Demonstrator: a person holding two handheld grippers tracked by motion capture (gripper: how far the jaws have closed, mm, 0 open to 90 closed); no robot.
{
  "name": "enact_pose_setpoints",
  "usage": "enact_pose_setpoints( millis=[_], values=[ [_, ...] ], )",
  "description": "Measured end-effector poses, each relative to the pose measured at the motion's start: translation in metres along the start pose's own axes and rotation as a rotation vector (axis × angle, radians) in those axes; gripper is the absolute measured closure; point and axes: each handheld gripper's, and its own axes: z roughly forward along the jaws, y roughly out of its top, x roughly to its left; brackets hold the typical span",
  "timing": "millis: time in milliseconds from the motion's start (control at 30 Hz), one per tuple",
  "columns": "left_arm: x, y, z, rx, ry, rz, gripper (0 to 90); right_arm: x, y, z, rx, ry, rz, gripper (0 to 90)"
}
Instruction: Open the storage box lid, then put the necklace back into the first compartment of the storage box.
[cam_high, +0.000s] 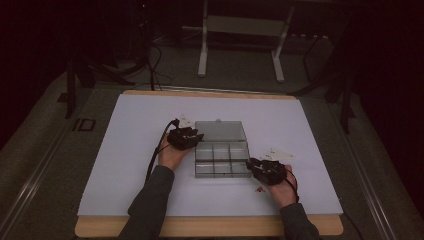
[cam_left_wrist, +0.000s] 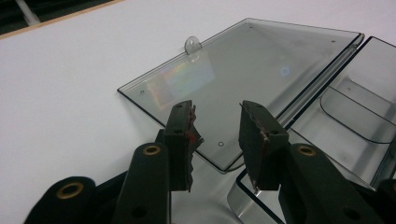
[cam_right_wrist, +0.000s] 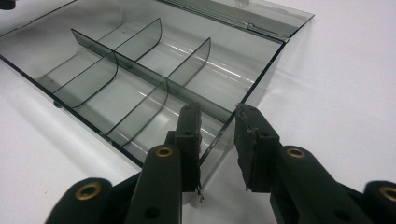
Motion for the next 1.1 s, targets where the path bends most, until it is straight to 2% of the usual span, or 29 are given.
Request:
enact_pose_setpoints(
  millis=[133, 767, 1100],
  values=[
    [-0.001, 0.0, -0.002, 0.001, 0.006, 0.012, 63.9, 0.0, 0.0, 0.0, -0.004, -0.003, 0.003, 71.6],
    [-0.002, -0.005, -0.016, 0.003, 0.028, 0.014, 60.2, -0.001, 0.0, -0.001, -0.014, 0.014, 0.005, 70.9],
    [0.0, -0.01, -0.031, -0.022, 0.04, 0.008, 61.2, -0.001, 0.001, -0.002, -0.02, 0.017, 0.005, 70.9]
  ],
)
